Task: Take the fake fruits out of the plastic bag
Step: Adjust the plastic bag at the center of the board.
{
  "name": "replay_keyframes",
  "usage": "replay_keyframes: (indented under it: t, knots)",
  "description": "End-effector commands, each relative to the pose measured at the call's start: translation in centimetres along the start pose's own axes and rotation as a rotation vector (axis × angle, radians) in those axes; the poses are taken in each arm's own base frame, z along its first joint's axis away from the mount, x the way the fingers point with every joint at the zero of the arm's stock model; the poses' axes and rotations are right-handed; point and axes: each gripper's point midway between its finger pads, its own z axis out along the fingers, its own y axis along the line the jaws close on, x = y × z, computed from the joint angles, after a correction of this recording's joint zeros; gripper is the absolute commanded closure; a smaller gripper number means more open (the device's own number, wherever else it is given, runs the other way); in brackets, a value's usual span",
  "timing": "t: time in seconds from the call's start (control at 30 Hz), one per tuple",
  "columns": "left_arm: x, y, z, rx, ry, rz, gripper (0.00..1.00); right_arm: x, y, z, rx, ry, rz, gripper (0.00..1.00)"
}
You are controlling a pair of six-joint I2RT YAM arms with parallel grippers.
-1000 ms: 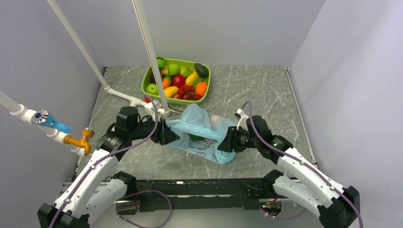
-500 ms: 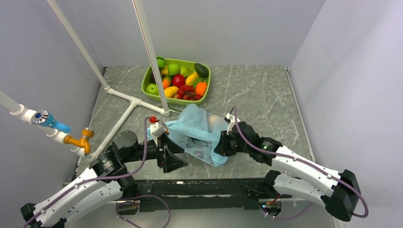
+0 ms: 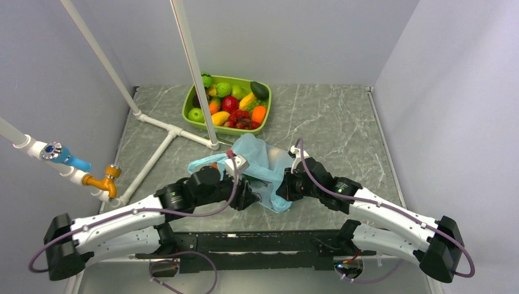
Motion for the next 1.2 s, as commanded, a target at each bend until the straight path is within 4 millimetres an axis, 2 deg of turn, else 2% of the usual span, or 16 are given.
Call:
replay_keyframes:
  t: [0.0,0.17,0.43,0.5,0.63,0.73,0.93,1.07,1.17]
  knots:
    - [-3.8,1.3,2.8,-0.109,-0.101,0.075,0.51,-2.4,1.5,-1.0,-0.042,-0.090,0.009,0.97]
    - [-3.9,4.8,5.3,-0.248,-0.110,0.046,0.52,-2.3,1.4,-1.2,-0.037,-0.088,0.004,0.97]
    - [-5.4,7.8,7.7,-0.364,-0.102,0.066,0.38,-1.9,1.1,-1.4,-0.042,-0.094,0.013,0.97]
    - [-5.8,8.1,7.9,-0.382,-0.088,0.082,0.38,-1.8,1.1,-1.5,-0.040,-0.089,0.010,0.98]
    - [-6.4,7.3,7.7,-0.334,-0.078,0.089,0.39,-1.8,0.6,-1.8,-0.020,-0.098,0.009,0.98]
    - [-4.6,6.6,7.5,-0.274,-0.038,0.068,0.40,-2.2,0.0,-2.1,0.014,-0.124,0.010,0.98]
    - [2.7,4.4,5.6,-0.073,0.051,-0.052,0.38,-2.7,-2.5,-2.4,0.151,-0.170,0.056,0.87]
    - [7.5,5.3,4.4,-0.079,0.107,-0.140,0.38,-4.0,-2.5,-3.0,0.172,-0.204,0.012,0.76]
    - [10.0,6.1,4.1,-0.099,0.140,-0.165,0.37,-5.4,-2.0,-3.7,0.190,-0.214,-0.035,0.68]
